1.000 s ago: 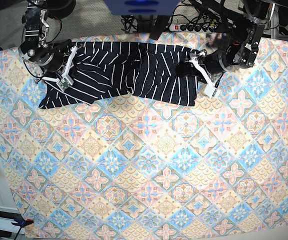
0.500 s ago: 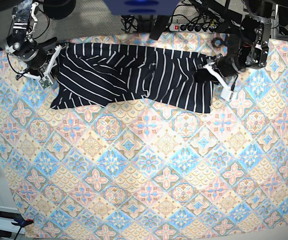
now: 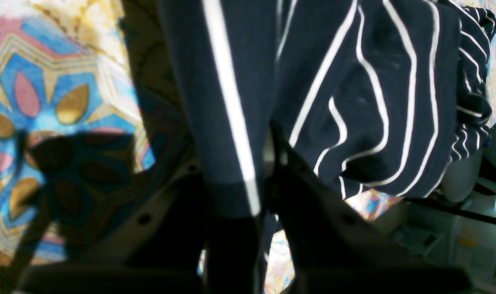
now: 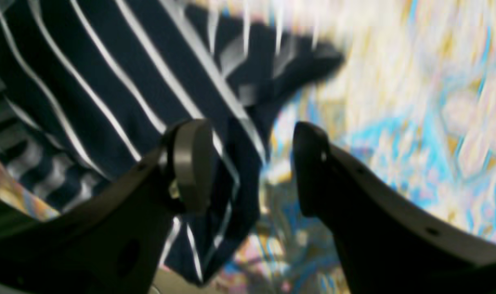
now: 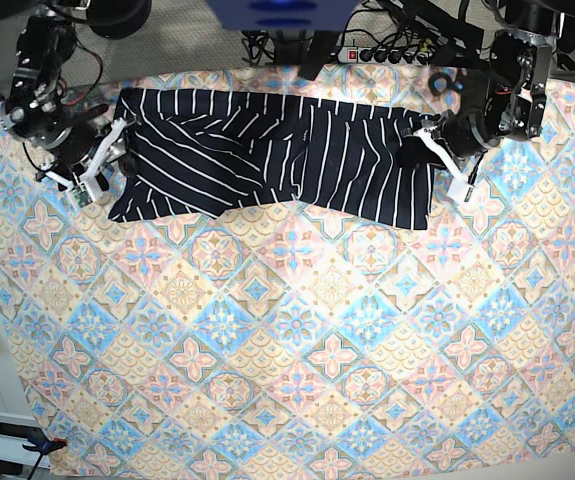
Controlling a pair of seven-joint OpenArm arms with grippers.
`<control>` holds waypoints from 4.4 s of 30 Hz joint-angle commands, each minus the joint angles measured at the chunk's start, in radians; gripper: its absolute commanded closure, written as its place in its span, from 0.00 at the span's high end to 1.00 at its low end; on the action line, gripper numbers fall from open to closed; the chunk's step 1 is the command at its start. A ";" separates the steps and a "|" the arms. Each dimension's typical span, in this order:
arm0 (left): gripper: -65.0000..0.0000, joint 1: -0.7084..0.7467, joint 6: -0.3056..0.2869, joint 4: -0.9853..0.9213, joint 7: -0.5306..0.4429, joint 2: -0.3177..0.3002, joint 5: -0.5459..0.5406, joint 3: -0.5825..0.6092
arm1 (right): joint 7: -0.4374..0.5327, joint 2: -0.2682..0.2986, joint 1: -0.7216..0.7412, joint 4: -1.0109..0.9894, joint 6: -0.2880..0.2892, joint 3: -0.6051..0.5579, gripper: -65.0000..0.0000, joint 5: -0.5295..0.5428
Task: Fold the T-shirt properly
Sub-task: 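Pinch both ends of the folded strip with both grippers, then fold the strip end held by the right gripper toward the left gripper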
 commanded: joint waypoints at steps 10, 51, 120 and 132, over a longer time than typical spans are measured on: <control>0.00 -0.004 -0.009 0.017 -0.018 -0.014 -0.017 -0.003 | -0.038 0.016 0.069 -0.202 -0.001 0.005 0.48 0.111; 0.00 -0.008 -0.009 0.011 -0.019 -0.008 -0.014 -0.003 | -0.093 -0.006 0.105 -0.423 -0.001 -0.154 0.30 0.237; 0.13 -0.142 -0.009 -0.100 -0.030 0.221 0.143 0.068 | -0.101 -0.130 0.330 0.065 -0.001 -0.730 0.03 0.078; 0.37 -0.116 -0.009 -0.084 -0.031 0.195 0.144 0.056 | -0.093 -0.170 0.370 -0.064 -0.001 -0.796 0.09 0.022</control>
